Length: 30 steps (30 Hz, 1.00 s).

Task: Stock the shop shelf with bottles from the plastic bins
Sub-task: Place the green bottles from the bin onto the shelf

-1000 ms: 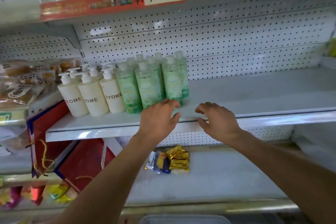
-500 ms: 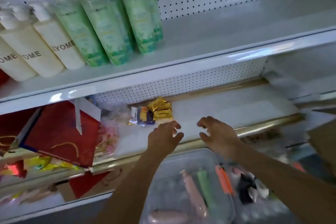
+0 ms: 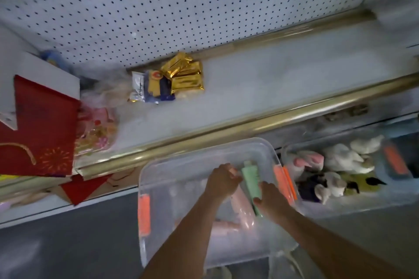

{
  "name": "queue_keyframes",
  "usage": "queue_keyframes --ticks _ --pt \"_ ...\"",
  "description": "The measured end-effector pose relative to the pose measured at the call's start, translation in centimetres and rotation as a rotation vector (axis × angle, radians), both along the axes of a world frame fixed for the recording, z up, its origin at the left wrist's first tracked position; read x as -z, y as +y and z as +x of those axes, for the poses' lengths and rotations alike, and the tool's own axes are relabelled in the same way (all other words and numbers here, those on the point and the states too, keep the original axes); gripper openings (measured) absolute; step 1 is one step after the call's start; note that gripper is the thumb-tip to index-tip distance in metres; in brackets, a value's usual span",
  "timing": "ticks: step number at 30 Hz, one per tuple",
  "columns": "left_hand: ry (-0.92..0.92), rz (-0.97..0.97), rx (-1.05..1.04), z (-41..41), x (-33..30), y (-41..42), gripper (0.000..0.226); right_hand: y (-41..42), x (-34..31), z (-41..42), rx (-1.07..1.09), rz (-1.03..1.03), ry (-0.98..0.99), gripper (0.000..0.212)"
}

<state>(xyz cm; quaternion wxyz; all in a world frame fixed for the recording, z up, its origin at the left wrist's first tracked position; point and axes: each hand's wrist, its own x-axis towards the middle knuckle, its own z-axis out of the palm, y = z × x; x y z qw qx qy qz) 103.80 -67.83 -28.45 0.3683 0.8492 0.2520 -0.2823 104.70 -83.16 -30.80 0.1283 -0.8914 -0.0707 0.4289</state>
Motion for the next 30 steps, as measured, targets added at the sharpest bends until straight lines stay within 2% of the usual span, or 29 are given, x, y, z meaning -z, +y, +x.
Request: queue_keyframes --ticks 3,6,11,18,20,23,26,28,30 --pt "0.05 0.022 -0.034 0.9 3.5 -0.7 0.028 0.0 3.5 -0.6 0.094 -0.038 0.055 0.041" --pt "0.114 -0.026 -0.107 1.8 6.7 -1.7 0.023 0.5 5.8 -1.1 0.179 -0.053 0.106 0.054" --pt "0.159 -0.134 -0.175 3.9 11.1 -3.4 0.051 1.3 8.0 -2.0 0.339 -0.039 0.078 0.069" --pt "0.249 0.108 -0.087 5.6 16.3 -4.0 0.081 3.1 9.2 -2.4 0.3 -0.169 0.011 0.066" --pt "0.208 0.202 -0.066 5.7 16.6 -4.3 0.079 3.5 9.3 -2.3 0.295 -0.196 -0.018 0.064" --pt "0.143 0.291 -0.022 5.4 16.6 -4.6 0.06 3.3 9.3 -1.9 0.318 -0.176 0.004 0.059" --pt "0.181 0.26 -0.029 5.5 15.8 -4.5 0.055 2.9 9.1 -1.8 0.362 -0.113 0.043 0.056" --pt "0.257 0.181 -0.075 5.7 15.2 -4.1 0.061 2.5 9.1 -1.7 0.414 -0.059 0.061 0.056" --pt "0.318 0.113 -0.112 5.4 14.9 -3.4 0.082 1.8 9.3 -1.3 0.45 0.004 0.086 0.055"
